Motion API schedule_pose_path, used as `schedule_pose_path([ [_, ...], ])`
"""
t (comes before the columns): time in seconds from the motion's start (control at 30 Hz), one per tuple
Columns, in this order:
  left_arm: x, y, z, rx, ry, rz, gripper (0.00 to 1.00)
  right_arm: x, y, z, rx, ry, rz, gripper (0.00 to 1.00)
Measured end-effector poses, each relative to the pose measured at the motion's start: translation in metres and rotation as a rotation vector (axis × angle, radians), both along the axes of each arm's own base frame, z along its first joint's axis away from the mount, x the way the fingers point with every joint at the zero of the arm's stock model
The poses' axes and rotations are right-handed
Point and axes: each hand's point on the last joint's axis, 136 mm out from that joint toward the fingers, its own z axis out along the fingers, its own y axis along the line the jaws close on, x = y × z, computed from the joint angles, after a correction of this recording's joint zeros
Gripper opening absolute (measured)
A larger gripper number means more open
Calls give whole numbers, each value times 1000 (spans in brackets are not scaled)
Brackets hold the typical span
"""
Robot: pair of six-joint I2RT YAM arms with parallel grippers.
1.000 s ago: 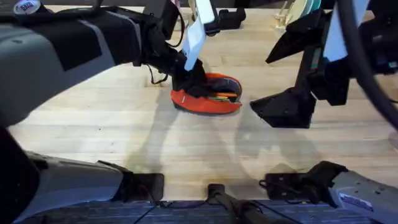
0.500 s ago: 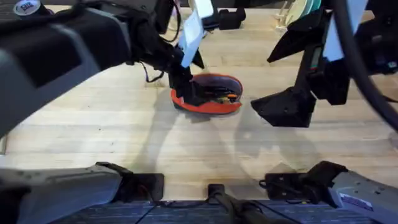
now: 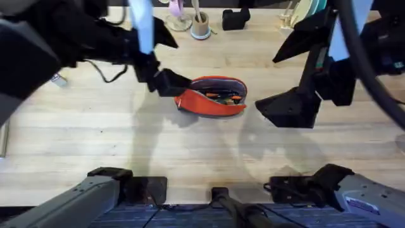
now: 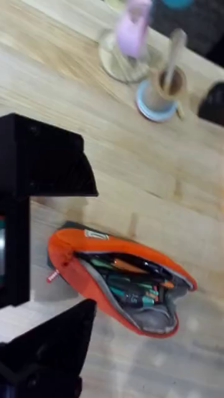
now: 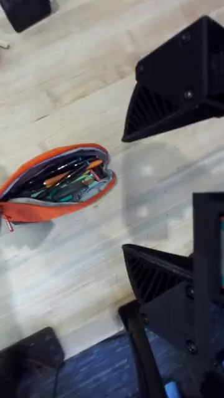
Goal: Unzip the bag, pick up the pens from the table one at a time and place them inside, then zip the bag closed.
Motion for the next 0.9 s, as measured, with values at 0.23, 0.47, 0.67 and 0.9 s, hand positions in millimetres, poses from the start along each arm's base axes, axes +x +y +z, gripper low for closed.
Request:
schedule_pose_path([
  [0.23,13,27,7,-9,-34,93,994,0,0,0,36,55,-92,997],
  [0.47,11,36,-2,42,-1,130,994,-1,5,2,85,99,-140,997],
  [0.67,5,56,-20,146,81,224,994,-2,6,3,96,109,-148,998],
  [0.9,-10,55,-23,146,75,112,995,-1,7,0,93,125,-152,997],
])
